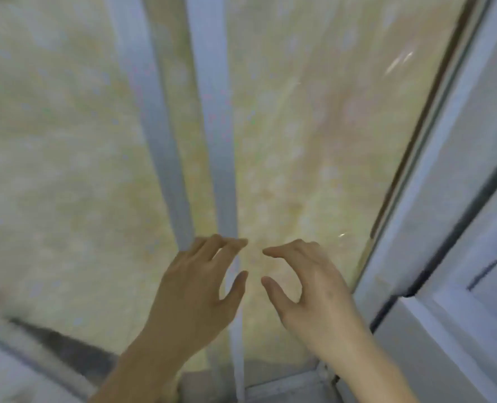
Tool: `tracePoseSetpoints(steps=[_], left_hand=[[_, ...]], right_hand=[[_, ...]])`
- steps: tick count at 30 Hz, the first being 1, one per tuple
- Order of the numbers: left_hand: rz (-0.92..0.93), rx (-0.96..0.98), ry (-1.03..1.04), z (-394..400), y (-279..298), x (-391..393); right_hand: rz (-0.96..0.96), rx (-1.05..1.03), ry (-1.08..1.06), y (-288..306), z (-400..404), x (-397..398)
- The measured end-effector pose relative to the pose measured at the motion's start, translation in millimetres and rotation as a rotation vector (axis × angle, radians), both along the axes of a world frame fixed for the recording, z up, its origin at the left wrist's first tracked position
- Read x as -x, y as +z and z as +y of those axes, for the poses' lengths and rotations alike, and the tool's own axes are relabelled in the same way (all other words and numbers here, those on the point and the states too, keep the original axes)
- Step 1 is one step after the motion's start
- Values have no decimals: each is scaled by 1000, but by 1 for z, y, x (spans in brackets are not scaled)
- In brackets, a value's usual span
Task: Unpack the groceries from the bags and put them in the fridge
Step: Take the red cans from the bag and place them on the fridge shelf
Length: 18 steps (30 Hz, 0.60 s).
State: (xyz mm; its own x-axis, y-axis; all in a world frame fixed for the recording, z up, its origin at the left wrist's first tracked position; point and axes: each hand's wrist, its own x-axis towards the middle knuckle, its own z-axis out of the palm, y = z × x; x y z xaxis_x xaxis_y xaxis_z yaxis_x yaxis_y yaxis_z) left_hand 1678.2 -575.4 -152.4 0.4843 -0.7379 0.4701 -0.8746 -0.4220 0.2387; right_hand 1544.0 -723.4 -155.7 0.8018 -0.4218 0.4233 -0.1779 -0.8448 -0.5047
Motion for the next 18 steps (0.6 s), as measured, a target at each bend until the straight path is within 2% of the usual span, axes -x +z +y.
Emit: tracePoseSetpoints(steps=[5,12,18], left_hand=[[92,-15,400,181,-26,-16],[200,95,875,413,-73,4],[369,188,1130,563,-145,10]], right_hand=[[109,-41,370,-15,127,-83],[236,-9,775,-53,328,-161],[356,-51,1003,-108,479,-196]])
